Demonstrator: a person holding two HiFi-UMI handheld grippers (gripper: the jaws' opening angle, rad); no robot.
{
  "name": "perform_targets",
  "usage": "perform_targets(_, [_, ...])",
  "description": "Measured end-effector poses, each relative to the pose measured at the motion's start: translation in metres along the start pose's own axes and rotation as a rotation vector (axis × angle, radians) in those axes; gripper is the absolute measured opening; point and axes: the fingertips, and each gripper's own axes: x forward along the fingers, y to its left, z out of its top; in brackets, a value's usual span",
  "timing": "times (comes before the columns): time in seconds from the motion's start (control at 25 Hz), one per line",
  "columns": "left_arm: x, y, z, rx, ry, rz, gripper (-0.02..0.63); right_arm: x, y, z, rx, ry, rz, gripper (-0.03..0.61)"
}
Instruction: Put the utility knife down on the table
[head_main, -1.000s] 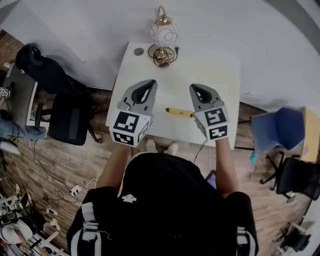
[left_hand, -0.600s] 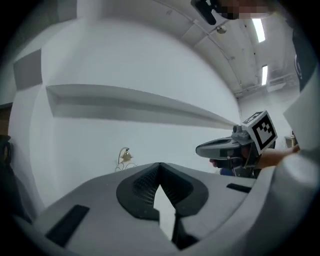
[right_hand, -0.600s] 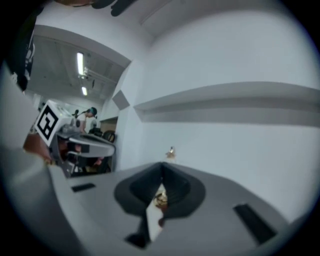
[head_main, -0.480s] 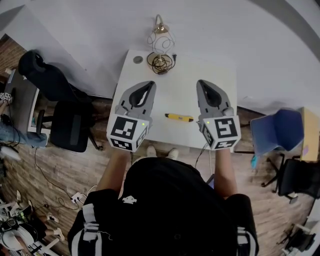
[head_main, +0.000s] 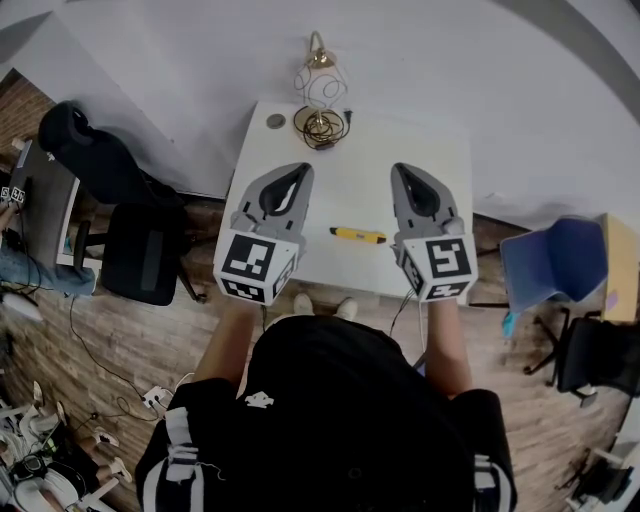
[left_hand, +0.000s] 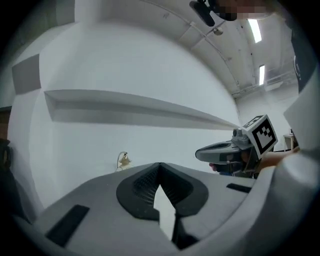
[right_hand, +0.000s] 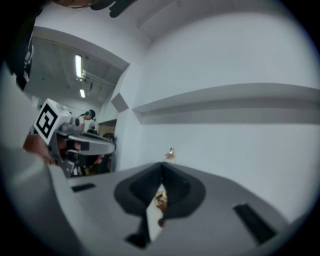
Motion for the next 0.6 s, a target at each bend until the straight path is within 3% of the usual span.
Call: perform_targets(0.6, [0.002,-0.004,0.01,0.0,-0.022,-0.015,0.015,0.001,0.001,0.0,-0.003,0.017,-0.015,0.034])
